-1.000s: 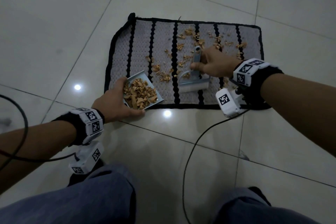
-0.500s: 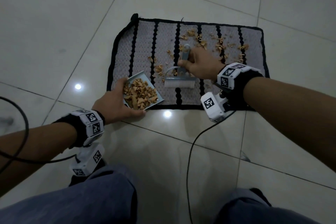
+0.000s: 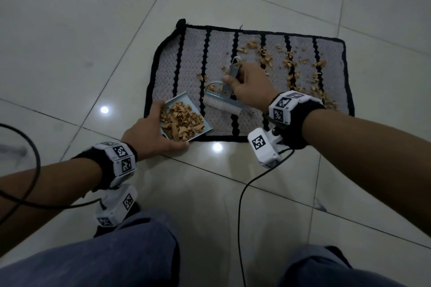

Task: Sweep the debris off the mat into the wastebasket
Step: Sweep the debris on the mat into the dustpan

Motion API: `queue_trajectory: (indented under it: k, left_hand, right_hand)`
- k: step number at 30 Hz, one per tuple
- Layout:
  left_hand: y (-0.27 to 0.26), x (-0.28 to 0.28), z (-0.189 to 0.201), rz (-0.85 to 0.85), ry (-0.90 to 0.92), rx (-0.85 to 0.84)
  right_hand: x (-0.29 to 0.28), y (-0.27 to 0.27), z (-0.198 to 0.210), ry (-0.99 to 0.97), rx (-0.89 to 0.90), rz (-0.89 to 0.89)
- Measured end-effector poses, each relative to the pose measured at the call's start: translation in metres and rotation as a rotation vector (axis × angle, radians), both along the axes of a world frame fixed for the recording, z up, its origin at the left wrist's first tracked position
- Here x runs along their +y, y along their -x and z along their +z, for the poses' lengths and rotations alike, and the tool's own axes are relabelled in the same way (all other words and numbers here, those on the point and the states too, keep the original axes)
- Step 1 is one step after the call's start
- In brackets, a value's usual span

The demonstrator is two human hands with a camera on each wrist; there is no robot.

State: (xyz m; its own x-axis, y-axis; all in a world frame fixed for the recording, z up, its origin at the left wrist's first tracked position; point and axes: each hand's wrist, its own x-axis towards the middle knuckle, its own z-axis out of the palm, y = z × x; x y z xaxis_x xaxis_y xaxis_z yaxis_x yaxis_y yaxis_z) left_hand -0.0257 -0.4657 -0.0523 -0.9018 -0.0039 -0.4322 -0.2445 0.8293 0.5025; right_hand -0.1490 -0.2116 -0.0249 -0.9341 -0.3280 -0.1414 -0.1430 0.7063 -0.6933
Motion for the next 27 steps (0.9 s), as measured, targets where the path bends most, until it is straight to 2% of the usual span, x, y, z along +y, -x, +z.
queue_trajectory:
  k: [6,8,11,15,23,27]
  left_hand:
    - [0.002,-0.004,-0.001,-0.003,0.016,-0.003]
    - [0.001,-0.005,-0.001,0.000,0.018,0.005]
    - [0.000,-0.007,-0.001,0.009,0.028,0.008]
    - [-0.001,-0.008,0.001,0.015,0.010,0.015]
    - [0.002,-0.008,0.000,0.023,-0.017,0.013]
    - [0.003,-0.010,-0.001,0.020,-0.023,0.008]
  right_hand:
    - [0.019,0.008,0.002,-0.004,0.091,-0.232]
    - [0.018,0.006,0.003,0.057,0.100,-0.239]
    - [0.001,-0.006,0.003,0.162,0.070,-0.142]
    - [-0.019,-0.013,-0.008,0.073,0.051,-0.054]
    - [0.013,-0.004,-0.010,0.037,0.200,-0.263]
    - [-0.014,-0.009,-0.007,0.126,0.268,-0.334]
